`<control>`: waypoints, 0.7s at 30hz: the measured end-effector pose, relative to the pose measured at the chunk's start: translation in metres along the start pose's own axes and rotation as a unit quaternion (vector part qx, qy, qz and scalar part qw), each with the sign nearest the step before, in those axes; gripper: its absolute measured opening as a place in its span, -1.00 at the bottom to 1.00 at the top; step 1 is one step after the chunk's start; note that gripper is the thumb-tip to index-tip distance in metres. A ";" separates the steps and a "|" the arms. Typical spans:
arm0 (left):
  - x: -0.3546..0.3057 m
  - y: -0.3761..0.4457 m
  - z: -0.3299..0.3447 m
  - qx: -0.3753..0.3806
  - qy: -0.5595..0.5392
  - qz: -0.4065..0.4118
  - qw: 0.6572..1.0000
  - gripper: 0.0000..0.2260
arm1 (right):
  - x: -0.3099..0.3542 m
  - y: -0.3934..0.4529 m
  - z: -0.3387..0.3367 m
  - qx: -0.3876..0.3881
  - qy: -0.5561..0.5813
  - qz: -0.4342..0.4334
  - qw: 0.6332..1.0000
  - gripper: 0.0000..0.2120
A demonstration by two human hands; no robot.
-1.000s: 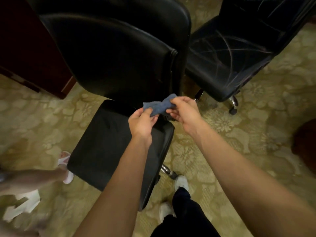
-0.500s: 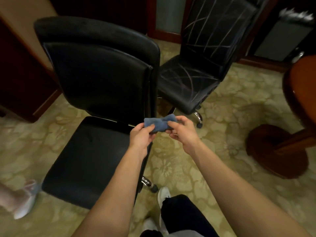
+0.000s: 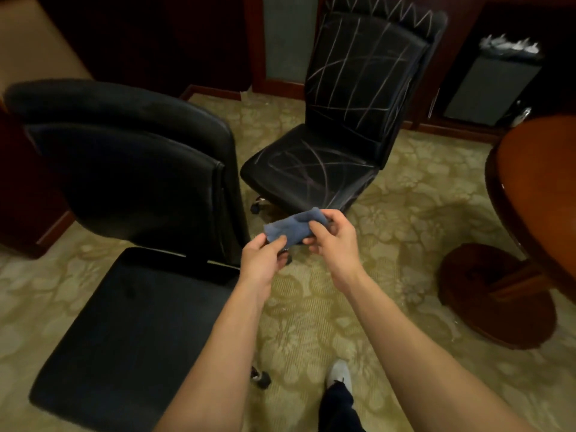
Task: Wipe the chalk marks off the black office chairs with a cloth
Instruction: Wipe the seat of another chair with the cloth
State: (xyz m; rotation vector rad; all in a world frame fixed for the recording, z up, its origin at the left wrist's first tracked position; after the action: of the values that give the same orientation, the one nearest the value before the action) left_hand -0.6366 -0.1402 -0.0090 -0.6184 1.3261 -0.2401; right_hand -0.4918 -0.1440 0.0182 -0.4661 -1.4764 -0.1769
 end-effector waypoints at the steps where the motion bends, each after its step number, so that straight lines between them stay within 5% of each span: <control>1: -0.004 0.003 0.015 -0.012 0.010 0.019 1.000 -0.82 | 0.005 0.014 -0.009 0.000 -0.003 0.003 1.000 -0.90; 7: -0.037 0.024 0.107 -0.130 0.118 0.172 0.969 -0.73 | 0.034 0.096 -0.063 0.009 -0.021 0.011 1.000 -0.93; 11: -0.052 0.027 0.160 -0.147 0.120 0.197 0.962 -0.73 | 0.050 0.134 -0.093 0.015 -0.025 -0.003 1.000 -0.93; 21: -0.067 0.072 0.257 0.002 0.005 0.122 0.993 -0.83 | 0.078 0.221 -0.129 -0.044 0.016 0.001 0.999 -0.95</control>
State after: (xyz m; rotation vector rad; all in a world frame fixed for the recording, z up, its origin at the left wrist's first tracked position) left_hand -0.4210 0.0257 0.0359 -0.4470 1.3961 -0.0469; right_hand -0.2792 0.0154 0.0486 -0.5332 -1.4415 -0.2479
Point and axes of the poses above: each hand's wrist, its own y-axis towards the middle knuckle, its own z-axis out of the palm, x = y × z, the point moved 5 cm from there along y, towards the middle knuckle, and after that the axes turned 7 degrees about -x, right-handed, at the moved point
